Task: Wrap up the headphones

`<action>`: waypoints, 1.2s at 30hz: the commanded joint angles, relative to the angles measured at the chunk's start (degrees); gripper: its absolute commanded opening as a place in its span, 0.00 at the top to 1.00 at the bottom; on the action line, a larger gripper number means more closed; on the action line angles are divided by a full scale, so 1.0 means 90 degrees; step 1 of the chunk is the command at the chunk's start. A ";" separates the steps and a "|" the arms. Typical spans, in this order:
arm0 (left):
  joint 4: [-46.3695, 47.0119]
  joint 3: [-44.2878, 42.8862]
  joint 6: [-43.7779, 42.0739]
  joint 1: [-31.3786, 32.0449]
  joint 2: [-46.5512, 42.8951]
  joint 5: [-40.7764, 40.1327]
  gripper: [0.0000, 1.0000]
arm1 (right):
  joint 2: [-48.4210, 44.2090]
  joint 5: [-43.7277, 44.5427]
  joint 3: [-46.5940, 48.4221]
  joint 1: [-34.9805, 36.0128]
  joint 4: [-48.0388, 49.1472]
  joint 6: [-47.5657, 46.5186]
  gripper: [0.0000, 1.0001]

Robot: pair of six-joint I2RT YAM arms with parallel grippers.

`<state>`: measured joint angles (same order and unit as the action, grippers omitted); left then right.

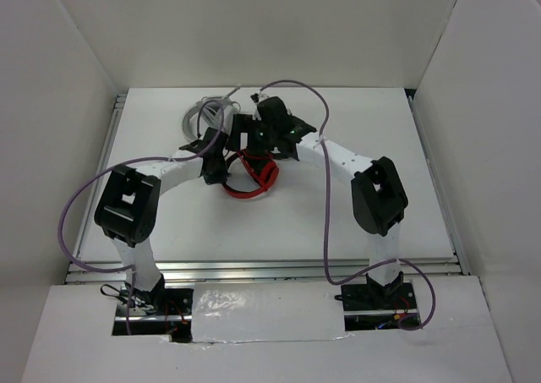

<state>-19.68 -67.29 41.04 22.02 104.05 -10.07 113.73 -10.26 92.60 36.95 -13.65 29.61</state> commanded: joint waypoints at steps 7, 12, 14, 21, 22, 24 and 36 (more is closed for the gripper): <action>0.0029 -0.0629 -0.0028 -0.0571 0.0363 0.0122 0.97 | -0.1659 -0.0491 -0.0012 -0.0443 0.0921 -0.0389 0.00; 0.0087 -0.0707 -0.0058 -0.0738 0.0451 0.0249 0.82 | -0.2967 -0.0403 -0.1215 -0.0667 0.0863 -0.0331 0.00; 0.0078 -0.0707 -0.0087 -0.0728 0.0421 0.0230 0.70 | -0.3309 -0.0209 -0.1742 -0.0716 0.0765 -0.0282 0.00; 0.0000 -0.0502 -0.0077 -0.0738 -0.0057 0.0083 0.46 | -0.4804 0.0417 -0.2730 -0.0854 0.0589 -0.0204 0.00; -0.0001 -0.0473 -0.0058 -0.0738 -0.0125 0.0074 0.43 | -0.4911 0.0466 -0.2865 -0.0863 0.0560 -0.0194 0.00; -0.0030 -0.0405 -0.0058 -0.0728 -0.0368 0.0064 0.39 | -0.5078 0.0592 -0.2935 -0.0892 0.0385 -0.0174 0.00; -0.0703 -0.0171 0.0001 -0.0591 -0.3004 -0.0745 0.01 | -0.6357 0.1121 -0.4027 -0.1819 -0.0338 0.0665 0.00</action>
<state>-23.49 -69.54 40.69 16.32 84.38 -12.25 58.76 -2.13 58.54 23.38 -13.45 32.47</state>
